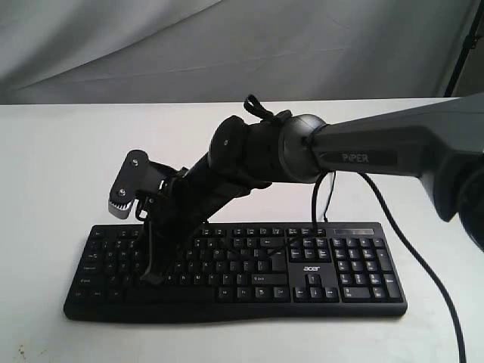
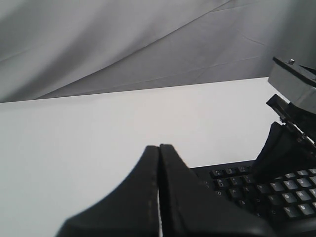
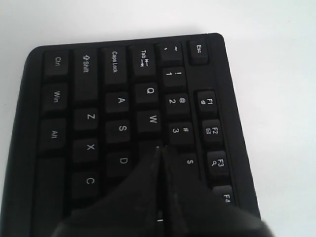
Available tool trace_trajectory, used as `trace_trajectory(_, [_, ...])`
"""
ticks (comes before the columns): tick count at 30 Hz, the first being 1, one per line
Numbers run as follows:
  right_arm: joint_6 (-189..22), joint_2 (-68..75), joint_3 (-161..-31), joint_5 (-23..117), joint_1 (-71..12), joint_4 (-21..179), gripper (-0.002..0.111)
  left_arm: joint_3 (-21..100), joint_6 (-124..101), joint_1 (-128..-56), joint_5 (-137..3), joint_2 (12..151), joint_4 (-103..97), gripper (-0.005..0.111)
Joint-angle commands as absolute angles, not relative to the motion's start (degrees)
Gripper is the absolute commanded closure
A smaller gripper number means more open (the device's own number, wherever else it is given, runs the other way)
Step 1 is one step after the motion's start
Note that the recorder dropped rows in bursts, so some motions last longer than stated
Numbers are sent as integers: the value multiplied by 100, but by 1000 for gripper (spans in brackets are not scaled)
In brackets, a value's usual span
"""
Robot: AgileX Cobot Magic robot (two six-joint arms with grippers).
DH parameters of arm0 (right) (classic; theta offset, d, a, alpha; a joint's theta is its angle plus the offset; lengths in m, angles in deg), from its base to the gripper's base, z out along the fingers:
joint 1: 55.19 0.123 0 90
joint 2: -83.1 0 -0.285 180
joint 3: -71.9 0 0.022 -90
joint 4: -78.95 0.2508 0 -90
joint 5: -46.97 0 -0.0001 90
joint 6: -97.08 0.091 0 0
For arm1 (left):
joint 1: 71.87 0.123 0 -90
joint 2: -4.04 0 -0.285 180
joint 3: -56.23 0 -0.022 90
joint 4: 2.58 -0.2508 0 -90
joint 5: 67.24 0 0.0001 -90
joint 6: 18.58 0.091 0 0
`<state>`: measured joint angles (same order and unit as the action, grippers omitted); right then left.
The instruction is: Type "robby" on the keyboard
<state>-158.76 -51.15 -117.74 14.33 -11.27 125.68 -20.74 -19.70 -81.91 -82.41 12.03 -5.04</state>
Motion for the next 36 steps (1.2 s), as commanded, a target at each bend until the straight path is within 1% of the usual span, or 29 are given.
trace_trajectory(1, [-15871,-5109,-11764,1466,-1118,12624,108,-2099,-1985,-8223,-8208,1183,-532,107])
trace_trajectory(36, [-15883,-5262,-11764,1347,-1118,12553,108,-2099,-1985,-8223,-8208,1183,-532,107])
